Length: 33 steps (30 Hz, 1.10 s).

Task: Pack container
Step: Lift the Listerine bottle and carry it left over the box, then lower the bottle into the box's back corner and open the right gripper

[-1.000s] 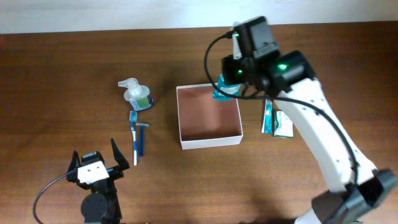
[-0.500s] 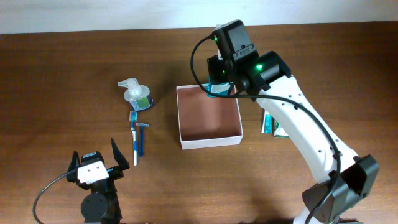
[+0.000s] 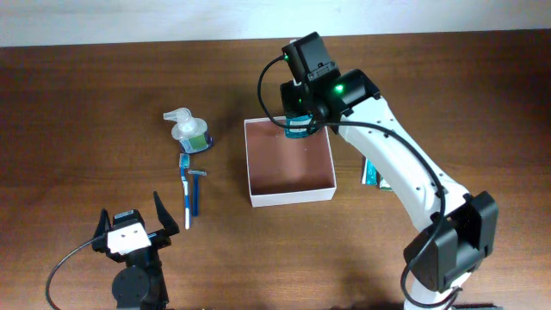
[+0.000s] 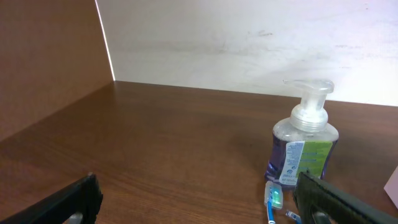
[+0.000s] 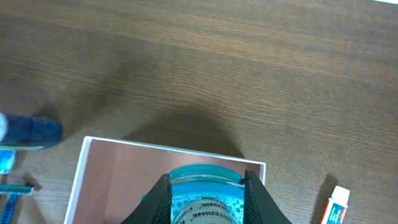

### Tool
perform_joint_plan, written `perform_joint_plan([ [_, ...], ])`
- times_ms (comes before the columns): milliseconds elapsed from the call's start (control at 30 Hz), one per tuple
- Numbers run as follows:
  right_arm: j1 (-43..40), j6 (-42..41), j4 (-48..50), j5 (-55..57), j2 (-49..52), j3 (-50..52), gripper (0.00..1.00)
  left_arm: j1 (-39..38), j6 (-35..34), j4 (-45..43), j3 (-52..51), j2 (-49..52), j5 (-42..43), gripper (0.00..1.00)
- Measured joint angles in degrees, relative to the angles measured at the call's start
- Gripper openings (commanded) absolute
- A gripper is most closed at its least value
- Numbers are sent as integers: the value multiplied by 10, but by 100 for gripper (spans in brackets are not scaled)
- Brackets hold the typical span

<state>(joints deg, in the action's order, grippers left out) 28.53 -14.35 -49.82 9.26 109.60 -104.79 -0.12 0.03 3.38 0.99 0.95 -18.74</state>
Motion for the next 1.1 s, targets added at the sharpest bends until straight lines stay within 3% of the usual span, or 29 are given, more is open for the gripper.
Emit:
perform_joint_plan([
  [1100,-10,-22,-3,19,50,0,18,0,0,0,0,0,0,99],
])
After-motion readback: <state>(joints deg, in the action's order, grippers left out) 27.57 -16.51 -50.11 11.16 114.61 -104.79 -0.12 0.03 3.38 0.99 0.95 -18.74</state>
